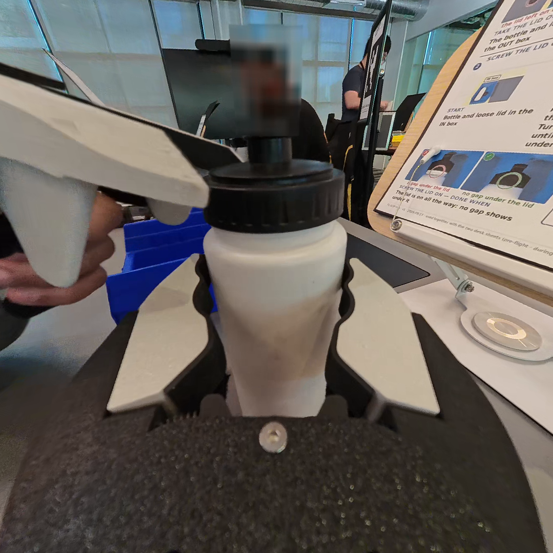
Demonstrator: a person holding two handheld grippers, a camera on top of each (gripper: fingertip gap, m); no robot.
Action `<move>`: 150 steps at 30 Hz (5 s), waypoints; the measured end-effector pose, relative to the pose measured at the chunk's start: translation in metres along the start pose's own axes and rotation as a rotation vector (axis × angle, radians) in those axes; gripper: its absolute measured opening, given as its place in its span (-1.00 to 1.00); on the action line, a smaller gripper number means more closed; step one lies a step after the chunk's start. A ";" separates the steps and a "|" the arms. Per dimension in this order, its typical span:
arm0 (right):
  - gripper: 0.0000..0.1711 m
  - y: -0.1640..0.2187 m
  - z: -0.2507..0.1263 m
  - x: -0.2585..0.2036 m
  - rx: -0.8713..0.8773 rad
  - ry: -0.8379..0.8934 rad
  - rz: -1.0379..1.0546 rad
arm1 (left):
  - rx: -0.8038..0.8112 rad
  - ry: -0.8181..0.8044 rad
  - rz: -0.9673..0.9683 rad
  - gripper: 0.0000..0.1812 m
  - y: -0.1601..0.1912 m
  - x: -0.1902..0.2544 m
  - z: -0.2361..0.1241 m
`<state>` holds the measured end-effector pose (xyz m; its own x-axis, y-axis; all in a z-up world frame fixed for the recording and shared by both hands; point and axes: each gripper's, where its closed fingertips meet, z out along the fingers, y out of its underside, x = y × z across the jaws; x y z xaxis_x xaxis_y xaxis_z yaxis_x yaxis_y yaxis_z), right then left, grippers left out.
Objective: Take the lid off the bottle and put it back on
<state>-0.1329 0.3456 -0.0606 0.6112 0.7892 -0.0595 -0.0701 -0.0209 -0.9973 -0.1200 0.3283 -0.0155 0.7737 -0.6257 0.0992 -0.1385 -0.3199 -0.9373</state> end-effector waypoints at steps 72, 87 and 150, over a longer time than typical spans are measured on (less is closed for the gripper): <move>-0.02 0.001 0.003 -0.003 0.008 0.035 -0.013 | 0.032 0.135 0.015 0.10 -0.006 -0.001 -0.003; -0.02 0.001 0.006 -0.004 -0.007 0.042 -0.022 | -0.089 0.043 -0.011 -0.17 0.012 -0.007 0.019; -0.03 0.003 0.012 -0.005 -0.038 0.092 -0.029 | -0.142 0.003 -0.062 -0.14 0.010 -0.014 0.024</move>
<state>-0.1457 0.3487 -0.0630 0.6828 0.7299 -0.0329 -0.0228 -0.0237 -0.9995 -0.1172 0.3505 -0.0342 0.7819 -0.6035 0.1564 -0.1768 -0.4552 -0.8726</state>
